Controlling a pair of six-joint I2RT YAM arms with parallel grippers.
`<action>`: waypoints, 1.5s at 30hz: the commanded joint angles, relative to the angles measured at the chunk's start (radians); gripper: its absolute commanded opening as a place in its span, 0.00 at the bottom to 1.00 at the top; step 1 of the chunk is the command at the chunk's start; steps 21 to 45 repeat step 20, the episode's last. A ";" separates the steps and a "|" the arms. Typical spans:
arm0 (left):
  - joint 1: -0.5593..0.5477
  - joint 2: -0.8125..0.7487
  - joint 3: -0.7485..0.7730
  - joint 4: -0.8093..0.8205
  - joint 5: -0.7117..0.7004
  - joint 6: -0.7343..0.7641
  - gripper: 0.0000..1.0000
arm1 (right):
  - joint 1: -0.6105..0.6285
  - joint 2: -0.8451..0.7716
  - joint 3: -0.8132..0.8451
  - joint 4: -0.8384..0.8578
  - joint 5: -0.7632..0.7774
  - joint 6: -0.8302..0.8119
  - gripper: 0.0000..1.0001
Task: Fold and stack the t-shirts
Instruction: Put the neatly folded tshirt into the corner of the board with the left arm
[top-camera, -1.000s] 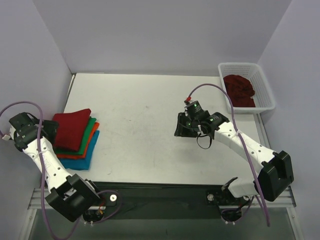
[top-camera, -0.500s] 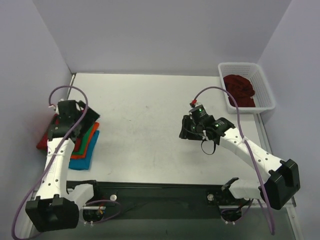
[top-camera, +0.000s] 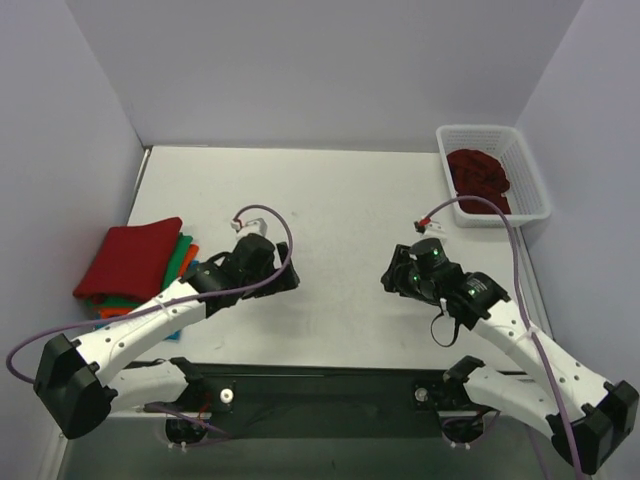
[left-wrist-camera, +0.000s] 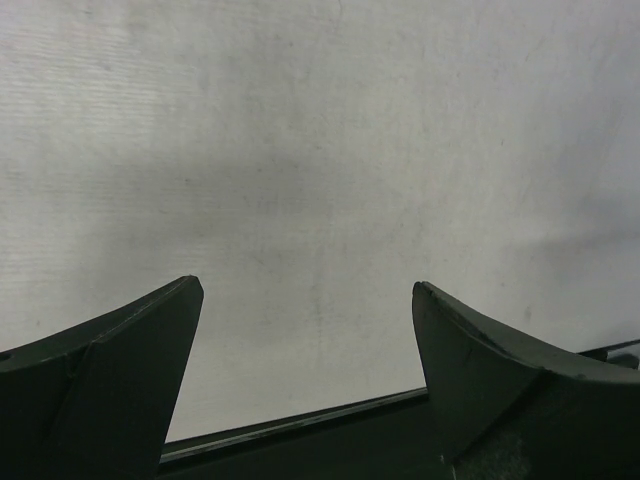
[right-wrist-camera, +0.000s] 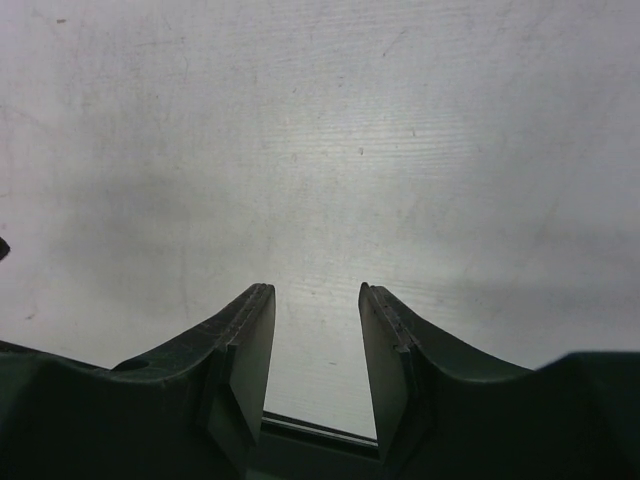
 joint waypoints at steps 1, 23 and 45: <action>-0.082 0.024 -0.008 0.120 -0.025 0.024 0.97 | 0.004 -0.076 -0.045 0.001 0.079 0.022 0.41; -0.101 0.026 0.002 0.137 0.024 0.073 0.97 | 0.003 -0.182 -0.114 0.017 0.142 -0.003 0.41; -0.101 0.026 0.002 0.137 0.024 0.073 0.97 | 0.003 -0.182 -0.114 0.017 0.142 -0.003 0.41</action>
